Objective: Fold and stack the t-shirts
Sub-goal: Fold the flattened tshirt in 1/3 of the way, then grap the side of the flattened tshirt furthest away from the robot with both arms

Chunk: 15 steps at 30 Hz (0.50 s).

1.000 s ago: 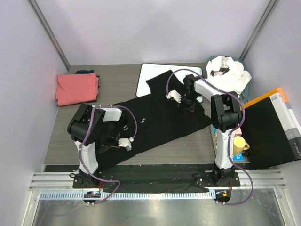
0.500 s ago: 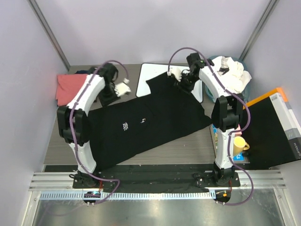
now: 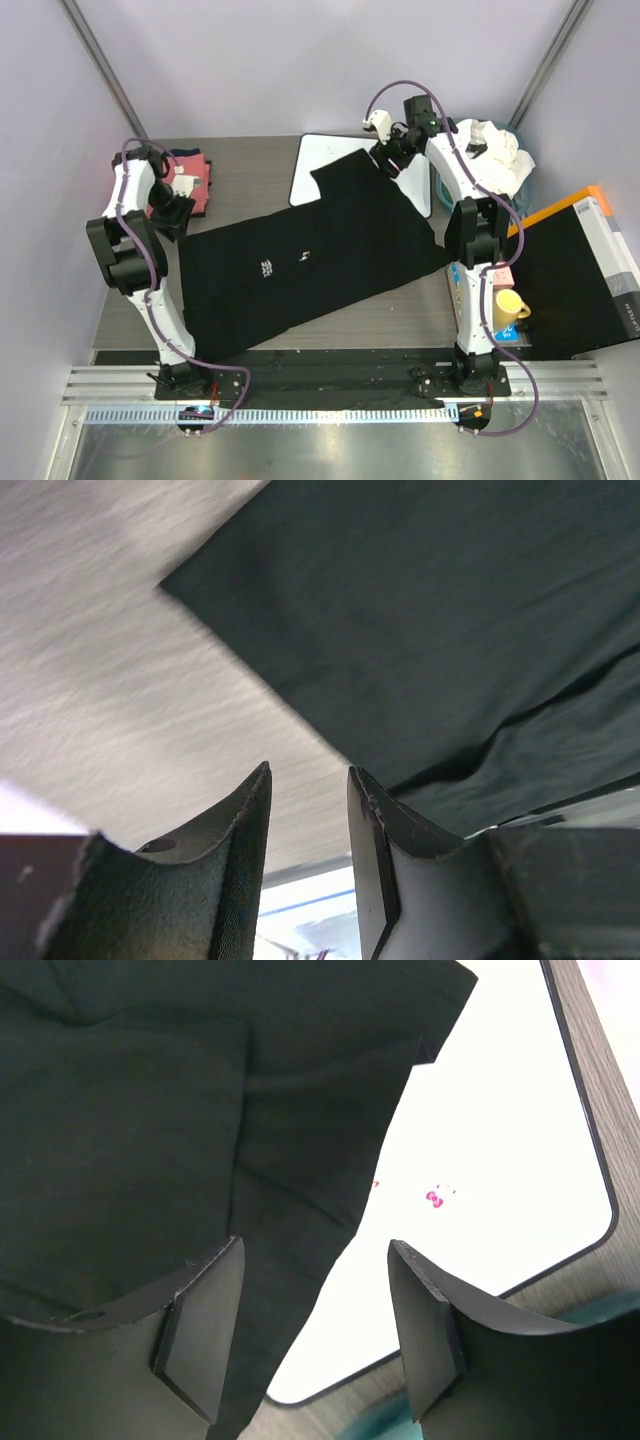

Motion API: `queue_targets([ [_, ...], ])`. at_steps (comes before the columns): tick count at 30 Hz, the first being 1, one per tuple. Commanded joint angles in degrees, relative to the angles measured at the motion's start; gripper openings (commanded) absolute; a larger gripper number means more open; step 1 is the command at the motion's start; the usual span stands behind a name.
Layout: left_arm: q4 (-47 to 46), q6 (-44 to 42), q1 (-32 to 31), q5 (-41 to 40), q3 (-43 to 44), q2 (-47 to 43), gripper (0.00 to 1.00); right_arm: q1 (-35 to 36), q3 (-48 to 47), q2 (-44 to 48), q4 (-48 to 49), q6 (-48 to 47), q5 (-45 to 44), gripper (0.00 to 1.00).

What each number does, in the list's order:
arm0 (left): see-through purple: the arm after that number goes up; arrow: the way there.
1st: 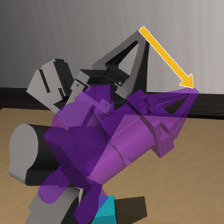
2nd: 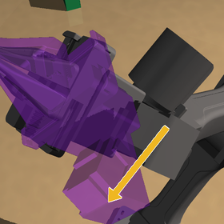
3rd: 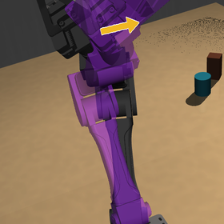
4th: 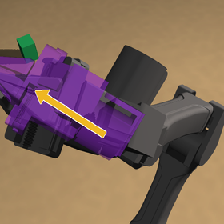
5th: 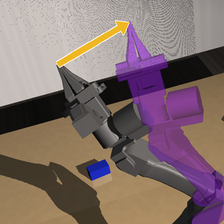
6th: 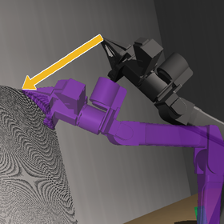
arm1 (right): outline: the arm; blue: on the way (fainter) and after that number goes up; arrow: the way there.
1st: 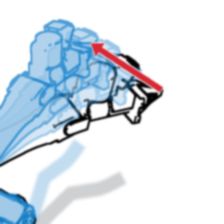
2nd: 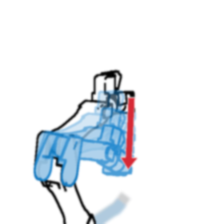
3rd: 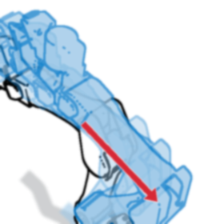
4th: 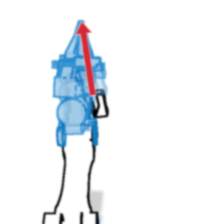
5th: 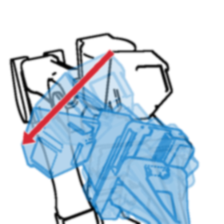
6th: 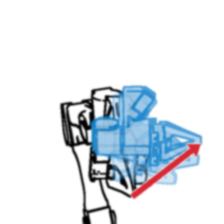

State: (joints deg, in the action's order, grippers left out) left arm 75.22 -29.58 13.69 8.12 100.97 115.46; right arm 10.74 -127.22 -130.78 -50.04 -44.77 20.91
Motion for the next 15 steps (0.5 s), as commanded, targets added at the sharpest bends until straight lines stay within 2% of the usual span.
queue_targets([
  [1,-1.3,1.6,-1.1,5.6,4.0,2.7,0.37,0.1,-4.5,-1.1,3.0,1.9,-0.8,0.65],
  [10,-10.1,1.9,-1.0,-4.4,2.7,6.1,0.36,0.1,-6.6,-2.8,4.8,3.1,-1.0,0.68],
  [15,-12.9,2.0,-1.0,-5.2,2.2,6.4,0.38,0.1,-7.1,-3.7,5.1,3.8,-1.0,0.69],
])
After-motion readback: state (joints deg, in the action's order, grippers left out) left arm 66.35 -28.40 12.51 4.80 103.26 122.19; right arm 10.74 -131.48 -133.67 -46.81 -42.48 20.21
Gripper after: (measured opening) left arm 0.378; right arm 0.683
